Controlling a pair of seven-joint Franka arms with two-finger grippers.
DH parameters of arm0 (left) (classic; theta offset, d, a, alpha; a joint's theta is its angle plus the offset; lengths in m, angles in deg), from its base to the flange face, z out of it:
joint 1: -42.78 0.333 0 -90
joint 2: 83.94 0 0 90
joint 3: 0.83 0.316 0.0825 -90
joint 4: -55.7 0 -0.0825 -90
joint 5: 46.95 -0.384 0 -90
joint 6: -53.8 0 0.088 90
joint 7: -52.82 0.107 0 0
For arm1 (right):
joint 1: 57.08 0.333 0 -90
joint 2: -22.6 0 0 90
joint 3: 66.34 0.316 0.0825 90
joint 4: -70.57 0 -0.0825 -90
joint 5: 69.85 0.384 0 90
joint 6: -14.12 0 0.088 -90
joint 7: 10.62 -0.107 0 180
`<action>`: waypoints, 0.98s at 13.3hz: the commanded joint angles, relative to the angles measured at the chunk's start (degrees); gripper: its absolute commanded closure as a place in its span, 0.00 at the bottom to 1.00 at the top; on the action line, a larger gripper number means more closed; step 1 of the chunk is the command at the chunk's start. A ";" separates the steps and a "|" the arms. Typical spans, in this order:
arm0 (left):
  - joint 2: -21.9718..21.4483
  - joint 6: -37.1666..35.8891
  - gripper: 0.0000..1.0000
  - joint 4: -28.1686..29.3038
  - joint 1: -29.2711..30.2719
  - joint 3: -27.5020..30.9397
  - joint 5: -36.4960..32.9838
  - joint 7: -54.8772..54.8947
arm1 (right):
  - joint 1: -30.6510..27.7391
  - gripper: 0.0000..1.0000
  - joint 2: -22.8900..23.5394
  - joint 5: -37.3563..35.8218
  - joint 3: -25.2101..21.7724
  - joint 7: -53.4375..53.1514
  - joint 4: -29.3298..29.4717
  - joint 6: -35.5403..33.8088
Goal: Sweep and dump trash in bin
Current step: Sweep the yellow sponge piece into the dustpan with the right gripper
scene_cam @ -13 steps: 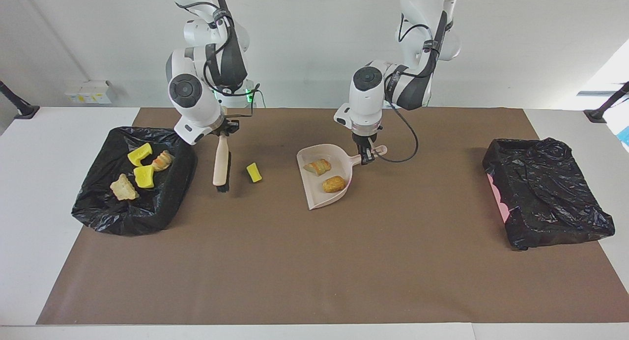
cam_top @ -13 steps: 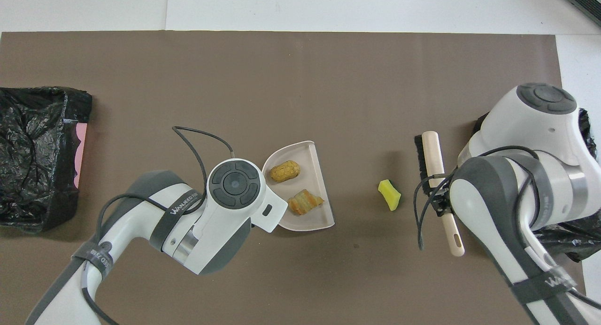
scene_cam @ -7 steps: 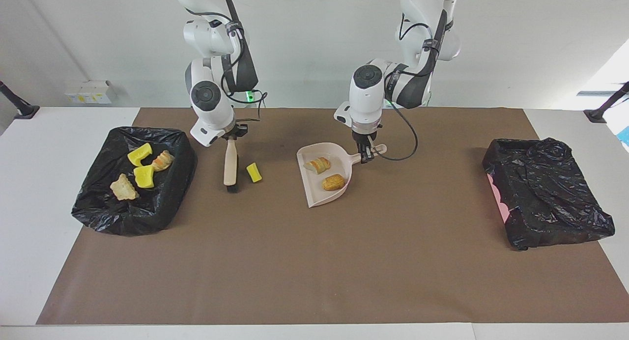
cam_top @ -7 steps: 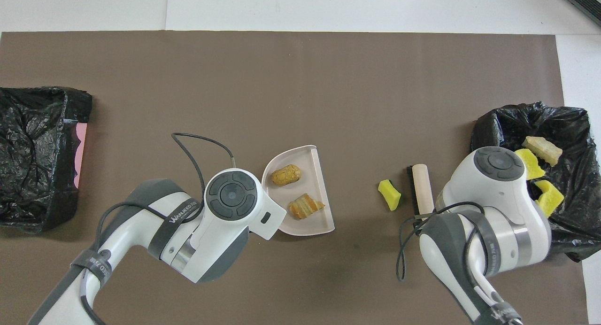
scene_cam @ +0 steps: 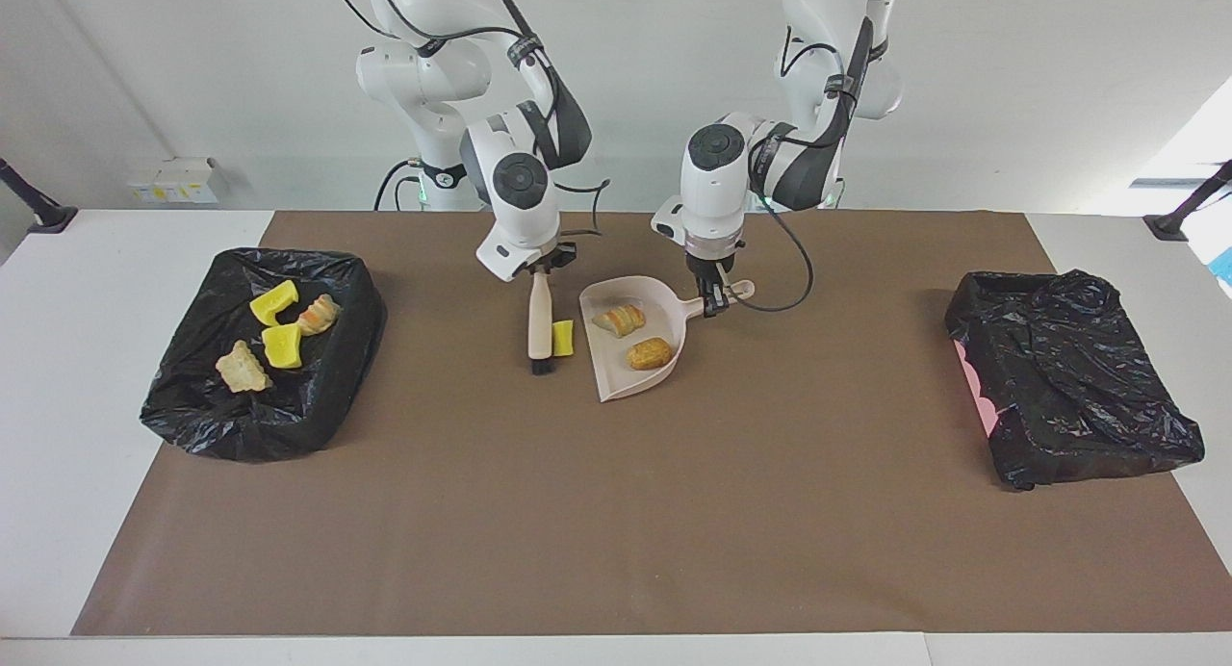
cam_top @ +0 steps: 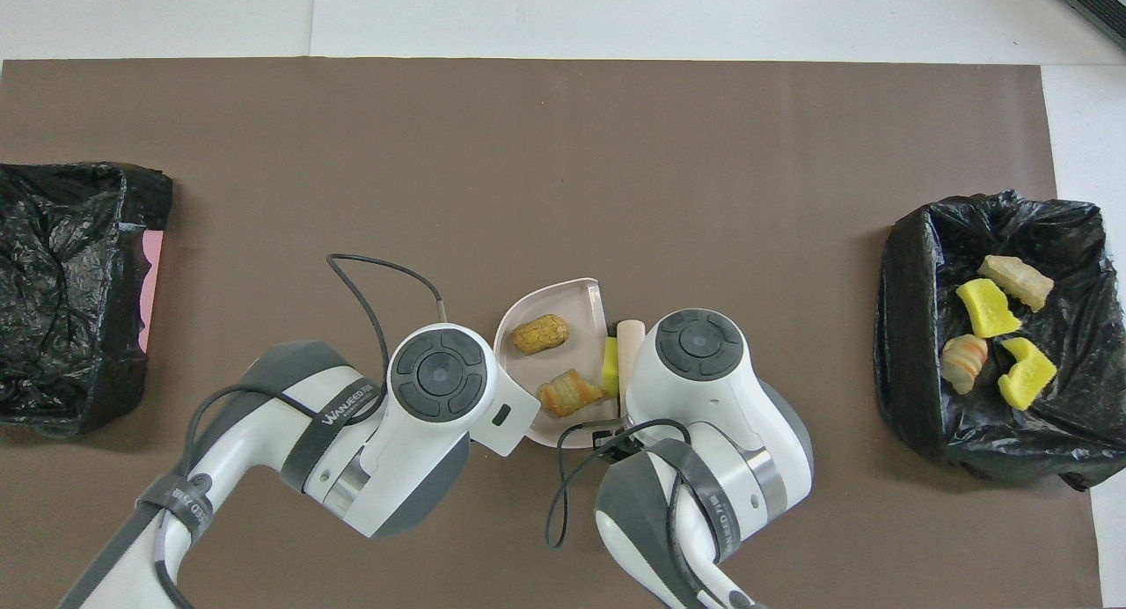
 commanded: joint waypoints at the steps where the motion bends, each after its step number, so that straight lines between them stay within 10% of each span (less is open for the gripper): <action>1: -1.83 1.07 1.00 2.20 -0.12 0.35 -0.24 -0.30 | 0.05 1.00 1.90 6.55 -0.01 1.17 2.31 3.04; 13: -1.04 0.98 1.00 0.80 5.24 0.17 0.72 9.88 | -8.22 1.00 -7.32 1.31 -0.63 6.36 6.18 -15.66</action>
